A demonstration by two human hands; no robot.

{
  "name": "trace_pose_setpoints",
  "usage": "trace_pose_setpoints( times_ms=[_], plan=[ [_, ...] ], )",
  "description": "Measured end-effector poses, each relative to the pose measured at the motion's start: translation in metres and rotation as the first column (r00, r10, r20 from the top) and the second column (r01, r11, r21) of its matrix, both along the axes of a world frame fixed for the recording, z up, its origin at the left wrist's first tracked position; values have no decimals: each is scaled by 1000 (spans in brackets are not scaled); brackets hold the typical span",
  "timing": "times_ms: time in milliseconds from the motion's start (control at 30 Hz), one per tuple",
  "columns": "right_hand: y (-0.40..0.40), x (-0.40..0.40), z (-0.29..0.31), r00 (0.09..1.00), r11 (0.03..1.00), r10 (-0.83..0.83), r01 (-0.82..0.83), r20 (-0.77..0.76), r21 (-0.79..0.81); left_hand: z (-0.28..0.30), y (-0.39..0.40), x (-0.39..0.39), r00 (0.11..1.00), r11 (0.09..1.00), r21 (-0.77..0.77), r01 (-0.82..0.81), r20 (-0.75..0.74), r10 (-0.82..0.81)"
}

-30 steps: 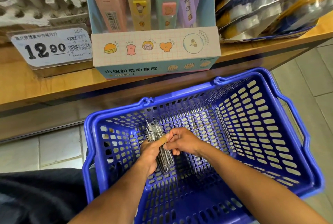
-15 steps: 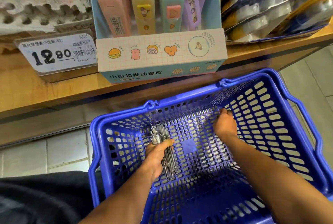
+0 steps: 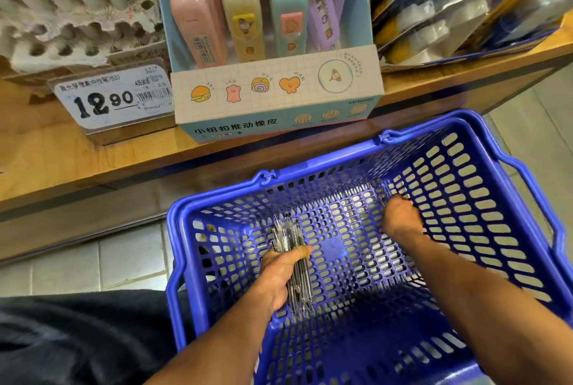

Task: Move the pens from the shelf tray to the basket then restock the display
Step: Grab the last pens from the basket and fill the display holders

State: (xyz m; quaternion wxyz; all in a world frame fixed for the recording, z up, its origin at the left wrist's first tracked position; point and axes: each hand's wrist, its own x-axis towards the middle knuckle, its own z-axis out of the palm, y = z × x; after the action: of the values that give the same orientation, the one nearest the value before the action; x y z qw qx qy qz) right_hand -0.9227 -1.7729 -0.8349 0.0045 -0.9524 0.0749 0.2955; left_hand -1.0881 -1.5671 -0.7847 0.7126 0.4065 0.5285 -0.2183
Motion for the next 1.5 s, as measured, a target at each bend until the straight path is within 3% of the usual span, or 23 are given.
trace_pose_setpoints(
  times_ms=[200, 300, 400, 533, 700, 867, 1000, 1100, 1233, 1333, 1500],
  plan=[
    [0, -7, 27, 998, 938, 55, -51, -3, 344, 20, 4, 5, 997, 996, 21, 82, 12, -82],
    [-1, -16, 52, 991, 807, -131, 120, -23, 578, 38, 2, 10, 988, 989, 48, 142, 50, -145],
    [-3, -28, 80, 955, 655, -284, 254, -80, 712, 60, 6, 17, 972, 979, 52, 197, 120, -202],
    [-2, -49, 117, 909, 532, -407, 317, -92, 785, 84, 15, 26, 956, 969, 86, 230, 167, -242],
    [9, -62, 151, 933, 607, -360, 254, -25, 753, 97, 14, 35, 913, 934, 62, 352, 196, -358],
    [24, -91, 211, 929, 576, -323, 346, -184, 741, 138, 27, 24, 914, 922, 85, 377, 126, -385],
    [34, -119, 308, 906, 559, -264, 423, -331, 713, 238, 41, 1, 912, 914, 70, 400, 67, -405],
    [40, -137, 403, 897, 495, -243, 442, -369, 748, 339, 53, -12, 923, 924, 78, 374, 63, -379],
    [52, -162, 532, 903, 435, -193, 429, -383, 792, 477, 71, -39, 944, 945, 74, 318, 73, -323],
    [60, -175, 618, 923, 449, -171, 385, -345, 806, 568, 85, -65, 956, 963, 74, 260, 117, -267],
    [89, -188, 726, 962, 453, -94, 270, -256, 850, 670, 120, -99, 963, 979, 95, 182, 186, -197]
  ],
)
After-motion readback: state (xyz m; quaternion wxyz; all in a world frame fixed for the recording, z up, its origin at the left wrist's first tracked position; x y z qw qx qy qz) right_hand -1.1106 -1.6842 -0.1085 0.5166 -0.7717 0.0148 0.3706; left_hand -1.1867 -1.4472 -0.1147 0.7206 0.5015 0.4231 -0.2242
